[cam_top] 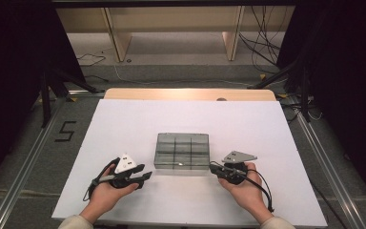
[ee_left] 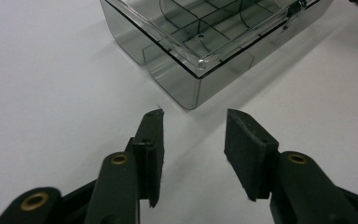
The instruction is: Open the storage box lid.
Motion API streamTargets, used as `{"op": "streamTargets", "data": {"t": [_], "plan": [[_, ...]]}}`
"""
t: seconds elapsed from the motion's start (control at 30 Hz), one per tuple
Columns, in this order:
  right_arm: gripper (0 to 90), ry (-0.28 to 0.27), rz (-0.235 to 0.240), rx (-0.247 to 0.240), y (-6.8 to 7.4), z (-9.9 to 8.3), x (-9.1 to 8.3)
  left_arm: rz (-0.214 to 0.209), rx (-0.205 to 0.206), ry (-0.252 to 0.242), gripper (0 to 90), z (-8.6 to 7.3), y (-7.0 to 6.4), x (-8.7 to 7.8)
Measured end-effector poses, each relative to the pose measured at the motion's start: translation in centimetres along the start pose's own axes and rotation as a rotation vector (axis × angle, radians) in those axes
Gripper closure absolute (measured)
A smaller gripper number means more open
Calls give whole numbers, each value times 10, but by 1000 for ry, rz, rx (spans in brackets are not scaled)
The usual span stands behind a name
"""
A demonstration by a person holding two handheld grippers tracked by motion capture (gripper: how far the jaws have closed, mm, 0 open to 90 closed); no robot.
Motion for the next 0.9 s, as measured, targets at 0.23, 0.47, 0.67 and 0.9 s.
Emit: {"op": "streamTargets", "data": {"t": [0.23,0.47,0.67,0.9], "plan": [[900,-19,-4,-6,2,3,-1,-14,6,-7,666,1,-1,-1],[900,-100,2,-14,5,14,-8,-3,30,-56,871,11,1,-2],[900,-172,-1,-22,8,29,-15,9,45,-109,896,30,7,4],[900,-205,0,-27,8,39,-15,49,36,-198,896,56,17,11]]}}
Point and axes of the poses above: each handheld gripper's, and its own axes: x roughly forward along the jaws, z roughly out of its top, y roughly to its left, the point moved 3 cm from there along x, roughly forward along the jaws, and after that the axes turned 13 degrees about x, right-handed, at the moved point
